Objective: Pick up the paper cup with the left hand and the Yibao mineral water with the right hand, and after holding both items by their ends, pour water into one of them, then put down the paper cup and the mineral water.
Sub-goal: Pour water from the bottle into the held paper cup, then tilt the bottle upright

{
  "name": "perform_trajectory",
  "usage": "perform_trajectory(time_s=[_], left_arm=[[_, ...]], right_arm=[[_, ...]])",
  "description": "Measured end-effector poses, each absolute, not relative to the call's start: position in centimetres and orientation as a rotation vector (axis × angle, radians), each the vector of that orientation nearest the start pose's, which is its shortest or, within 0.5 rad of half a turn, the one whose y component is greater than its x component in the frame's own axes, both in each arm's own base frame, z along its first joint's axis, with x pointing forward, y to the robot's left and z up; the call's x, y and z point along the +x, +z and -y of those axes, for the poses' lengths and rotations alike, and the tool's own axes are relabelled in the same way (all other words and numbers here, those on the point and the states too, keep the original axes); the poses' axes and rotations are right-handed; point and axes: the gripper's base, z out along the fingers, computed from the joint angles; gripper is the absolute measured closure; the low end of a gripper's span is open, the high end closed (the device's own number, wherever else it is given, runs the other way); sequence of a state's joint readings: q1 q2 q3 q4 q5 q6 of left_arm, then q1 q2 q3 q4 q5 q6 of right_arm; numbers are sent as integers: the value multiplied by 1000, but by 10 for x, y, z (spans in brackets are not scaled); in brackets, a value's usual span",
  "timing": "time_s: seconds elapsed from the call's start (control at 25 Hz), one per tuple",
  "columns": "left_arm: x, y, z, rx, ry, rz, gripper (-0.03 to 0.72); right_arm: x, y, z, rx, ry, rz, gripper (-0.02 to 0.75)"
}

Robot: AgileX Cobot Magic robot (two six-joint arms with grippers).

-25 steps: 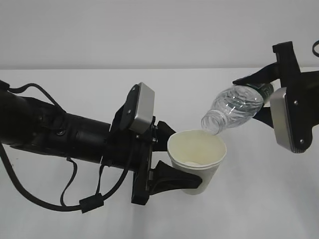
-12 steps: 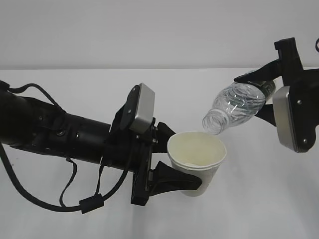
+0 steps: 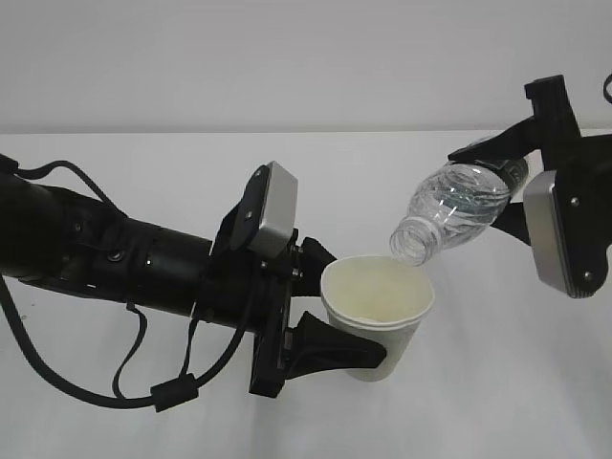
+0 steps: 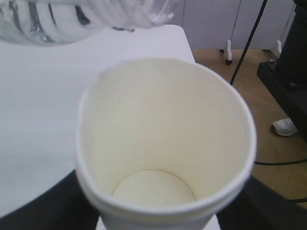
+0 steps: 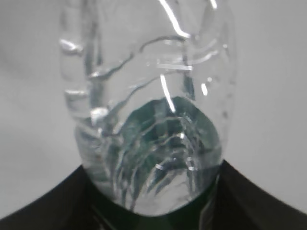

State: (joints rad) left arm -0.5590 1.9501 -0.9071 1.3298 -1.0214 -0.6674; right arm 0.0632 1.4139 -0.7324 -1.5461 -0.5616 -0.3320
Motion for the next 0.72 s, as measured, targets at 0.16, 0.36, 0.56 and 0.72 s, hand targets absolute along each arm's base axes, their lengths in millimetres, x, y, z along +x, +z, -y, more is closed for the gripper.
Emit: perform_trajectory(time_s=[0.16,0.36,0.56,0.72], left_arm=[[253,151,247,1455,-1096,-1443,214],[253,151,247,1454,-1097,-1445,214],[253,151,247,1449,-1102,-1453,214],[252,151,247,1447,-1113,-1452,214]], right_arm=[[275,243,-66,-1901,-514,-894,302],[278,248,-66,-1894,-532,-880,302],[278,249,-66,-1903,-537,-870,302],[277,248,-66,-1915,-539,-861,302]])
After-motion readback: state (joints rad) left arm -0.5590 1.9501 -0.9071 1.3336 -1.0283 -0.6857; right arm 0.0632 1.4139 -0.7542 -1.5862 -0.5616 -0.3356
